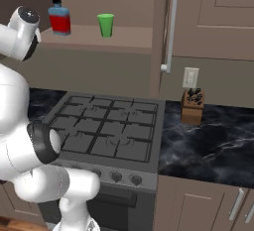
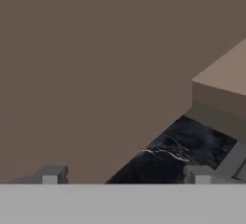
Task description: Open the cabinet directly in front. Then move the liquor and the cup to the dining counter with the jar on it.
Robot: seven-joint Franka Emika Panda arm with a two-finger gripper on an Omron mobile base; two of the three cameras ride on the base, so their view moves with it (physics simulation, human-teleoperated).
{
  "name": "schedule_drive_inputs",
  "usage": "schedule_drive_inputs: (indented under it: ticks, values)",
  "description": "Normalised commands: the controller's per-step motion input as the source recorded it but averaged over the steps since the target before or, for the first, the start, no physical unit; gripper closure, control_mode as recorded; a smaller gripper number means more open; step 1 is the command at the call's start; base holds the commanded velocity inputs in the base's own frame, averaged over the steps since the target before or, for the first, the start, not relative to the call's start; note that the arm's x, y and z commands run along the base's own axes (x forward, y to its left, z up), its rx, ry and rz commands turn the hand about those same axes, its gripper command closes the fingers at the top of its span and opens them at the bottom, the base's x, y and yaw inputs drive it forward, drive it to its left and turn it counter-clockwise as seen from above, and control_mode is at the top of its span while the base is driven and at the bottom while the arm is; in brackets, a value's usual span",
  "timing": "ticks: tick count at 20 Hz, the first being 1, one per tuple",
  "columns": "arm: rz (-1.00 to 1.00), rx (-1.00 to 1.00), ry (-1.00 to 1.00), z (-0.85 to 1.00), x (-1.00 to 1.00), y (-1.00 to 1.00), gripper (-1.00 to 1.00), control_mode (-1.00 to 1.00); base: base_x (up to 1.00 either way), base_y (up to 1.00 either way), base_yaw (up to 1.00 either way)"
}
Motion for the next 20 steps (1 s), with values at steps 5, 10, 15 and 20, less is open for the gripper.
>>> schedule_drive_inputs:
  ticks: [5,10,15,20]
  values:
    - [-0.11,0.14,-0.17,0.01,-0.5,-0.99,-1.0,-1.0,0.0,0.0,0.0]
    - [-0.17,0.06,-0.26,0.0,-0.31,-1.0,-1.0,-1.0,0.0,0.0,0.0]
    - [-0.21,0.04,-0.2,0.03,-0.07,-0.96,-1.0,-1.0,0.0,0.0,0.0]
    - [-0.18,0.05,-0.04,0.39,0.0,-0.48,-1.0,-1.0,0.0,0.0,0.0]
